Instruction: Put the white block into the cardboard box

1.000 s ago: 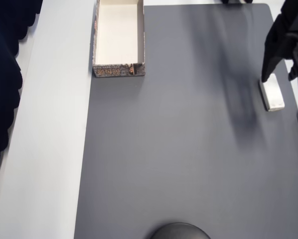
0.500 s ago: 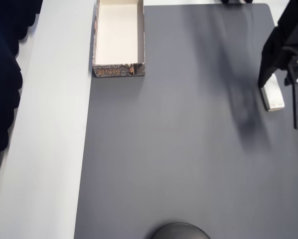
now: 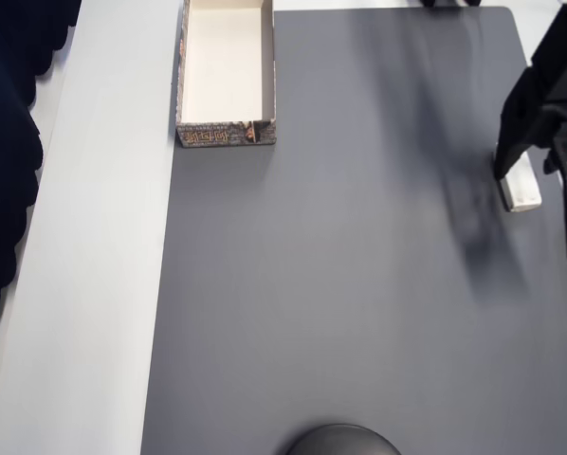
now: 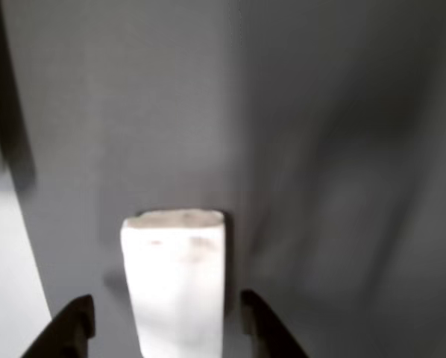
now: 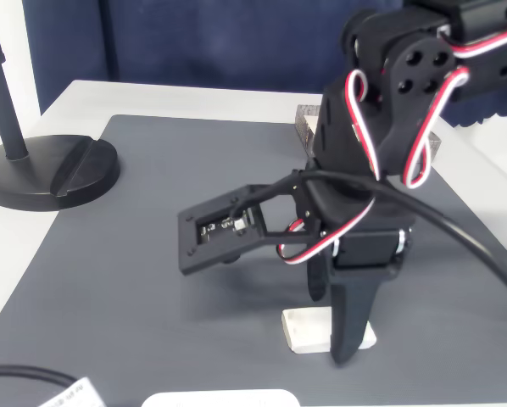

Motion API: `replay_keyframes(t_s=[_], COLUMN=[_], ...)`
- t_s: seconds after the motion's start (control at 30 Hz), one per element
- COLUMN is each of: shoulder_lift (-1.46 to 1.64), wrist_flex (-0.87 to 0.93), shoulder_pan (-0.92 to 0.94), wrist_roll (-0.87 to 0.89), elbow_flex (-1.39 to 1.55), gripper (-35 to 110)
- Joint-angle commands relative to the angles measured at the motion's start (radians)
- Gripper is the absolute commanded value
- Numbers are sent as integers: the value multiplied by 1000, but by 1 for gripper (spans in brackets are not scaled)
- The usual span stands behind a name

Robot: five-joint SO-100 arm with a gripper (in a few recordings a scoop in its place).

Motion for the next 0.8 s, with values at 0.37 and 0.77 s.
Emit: replay_keyframes(t_s=[0.37,0.77], shoulder_lift=[-17,-29], wrist_flex=[-12,-17], shoulder_pan=[-15,-20], wrist_roll=[8,9], elbow_flex=[-72,-80], gripper=[27,26])
